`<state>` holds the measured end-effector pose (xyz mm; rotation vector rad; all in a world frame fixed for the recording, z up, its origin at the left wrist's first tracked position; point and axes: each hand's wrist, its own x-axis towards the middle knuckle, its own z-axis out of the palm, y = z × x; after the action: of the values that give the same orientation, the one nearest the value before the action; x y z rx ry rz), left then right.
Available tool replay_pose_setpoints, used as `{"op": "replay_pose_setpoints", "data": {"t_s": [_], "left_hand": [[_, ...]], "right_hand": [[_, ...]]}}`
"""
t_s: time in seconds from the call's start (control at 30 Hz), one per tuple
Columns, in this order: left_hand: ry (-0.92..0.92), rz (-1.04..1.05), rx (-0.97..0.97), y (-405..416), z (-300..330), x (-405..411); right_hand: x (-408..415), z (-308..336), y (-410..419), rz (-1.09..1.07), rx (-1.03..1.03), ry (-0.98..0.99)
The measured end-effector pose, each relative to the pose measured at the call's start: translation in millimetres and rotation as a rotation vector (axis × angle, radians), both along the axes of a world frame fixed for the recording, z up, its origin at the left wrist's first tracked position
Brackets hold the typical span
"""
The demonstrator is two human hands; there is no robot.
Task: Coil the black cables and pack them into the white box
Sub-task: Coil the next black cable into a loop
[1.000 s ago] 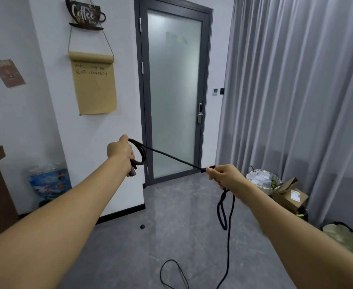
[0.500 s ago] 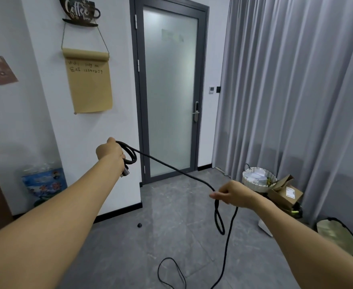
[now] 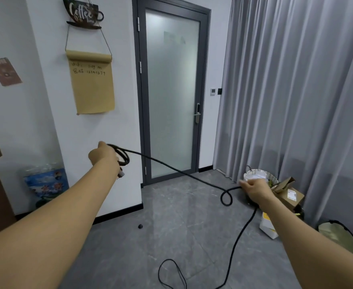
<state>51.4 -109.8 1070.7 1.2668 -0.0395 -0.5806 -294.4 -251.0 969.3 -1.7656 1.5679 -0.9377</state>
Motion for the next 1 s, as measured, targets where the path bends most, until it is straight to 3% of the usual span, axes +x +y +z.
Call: {"op": "replay_pose_setpoints", "data": {"t_s": [0.1, 0.17, 0.33, 0.4, 0.5, 0.6, 0.77, 0.87, 1.0], "left_hand": [[-0.025, -0.110, -0.124, -10.7, 9.4, -23.5], [-0.102, -0.219, -0.241, -15.0, 17.4, -44.9], [-0.183, -0.448, -0.328, -27.5, 22.3, -81.8], [-0.162, -0.468, -0.339, -27.9, 21.8, -86.9], [-0.125, -0.443, -0.374, -21.8, 25.4, -83.0], [-0.104, -0.349, -0.374, -13.2, 28.2, -68.9], [-0.108, -0.135, -0.223, 0.5, 23.8, -38.7], [-0.180, -0.063, -0.110, 0.0, 16.0, -31.2], [-0.675, 0.015, 0.042, -7.3, 7.9, -34.8]], "right_hand": [[18.5, 4.9, 8.8, 0.137, 0.090, 0.258], [37.4, 10.6, 16.5, 0.227, 0.097, 0.279], [102.5, 51.1, 55.0, 0.547, 0.165, -0.111], [121.4, 60.0, 66.4, 0.661, 0.227, -0.173], [131.7, 58.8, 69.2, 0.641, 0.184, -0.224], [127.5, 50.0, 61.4, 0.584, 0.177, -0.399], [105.8, 37.5, 49.7, 0.378, 0.078, -0.500], [109.7, 39.4, 50.3, 0.260, -0.101, -0.402], [124.5, 47.7, 62.9, 0.292, -0.377, 0.107]]}}
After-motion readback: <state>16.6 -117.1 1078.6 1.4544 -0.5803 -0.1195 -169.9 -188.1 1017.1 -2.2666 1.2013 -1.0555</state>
